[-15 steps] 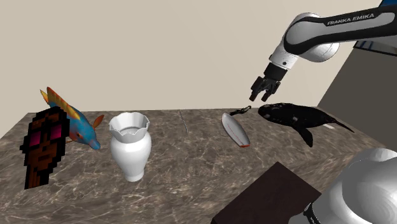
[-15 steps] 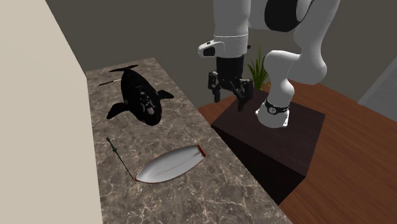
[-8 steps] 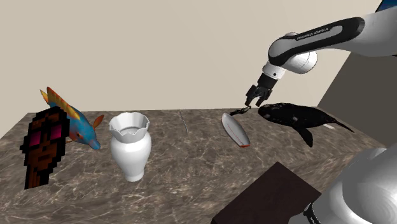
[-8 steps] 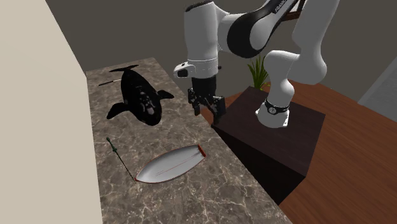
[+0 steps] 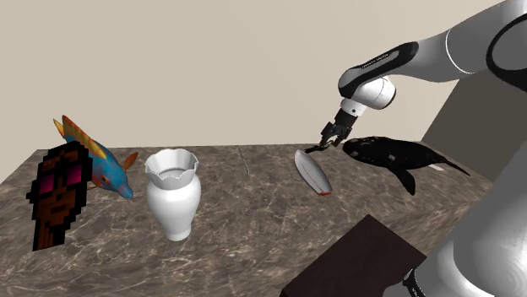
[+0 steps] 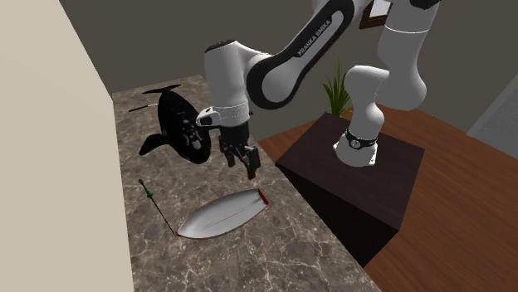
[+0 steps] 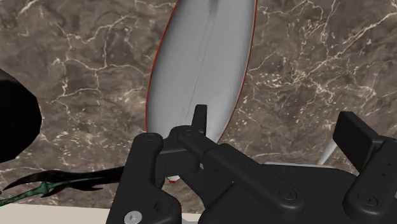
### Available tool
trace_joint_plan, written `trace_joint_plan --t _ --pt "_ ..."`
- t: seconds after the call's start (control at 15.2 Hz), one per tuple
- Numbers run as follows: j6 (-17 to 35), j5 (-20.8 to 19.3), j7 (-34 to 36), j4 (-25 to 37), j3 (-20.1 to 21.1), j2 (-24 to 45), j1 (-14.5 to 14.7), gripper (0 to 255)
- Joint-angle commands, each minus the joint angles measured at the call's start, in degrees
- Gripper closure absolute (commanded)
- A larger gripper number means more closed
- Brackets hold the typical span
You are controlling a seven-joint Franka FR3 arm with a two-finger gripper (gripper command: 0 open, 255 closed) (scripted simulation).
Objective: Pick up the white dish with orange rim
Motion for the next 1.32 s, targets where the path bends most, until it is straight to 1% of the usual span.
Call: trace_joint_plan --t 0.0,0.2,0.4,0.59,0.86,1.25 --pt "0.3 3.4 -3.3 3.4 -0.2 5.2 -1.0 0" --pt "0.1 7.7 -7.2 8.7 0.5 12.4 -3.4 0" --pt "-0.5 11.2 -10.2 14.7 1.6 19.5 -6.2 0" --pt "-1.4 13.9 -12.3 21.3 2.9 26.5 -9.2 0" --pt "-3.2 16.3 -13.6 31.3 4.7 35.9 -13.2 0" --pt "-1.4 17.6 -14.8 32.6 5.8 39.2 -14.1 0"
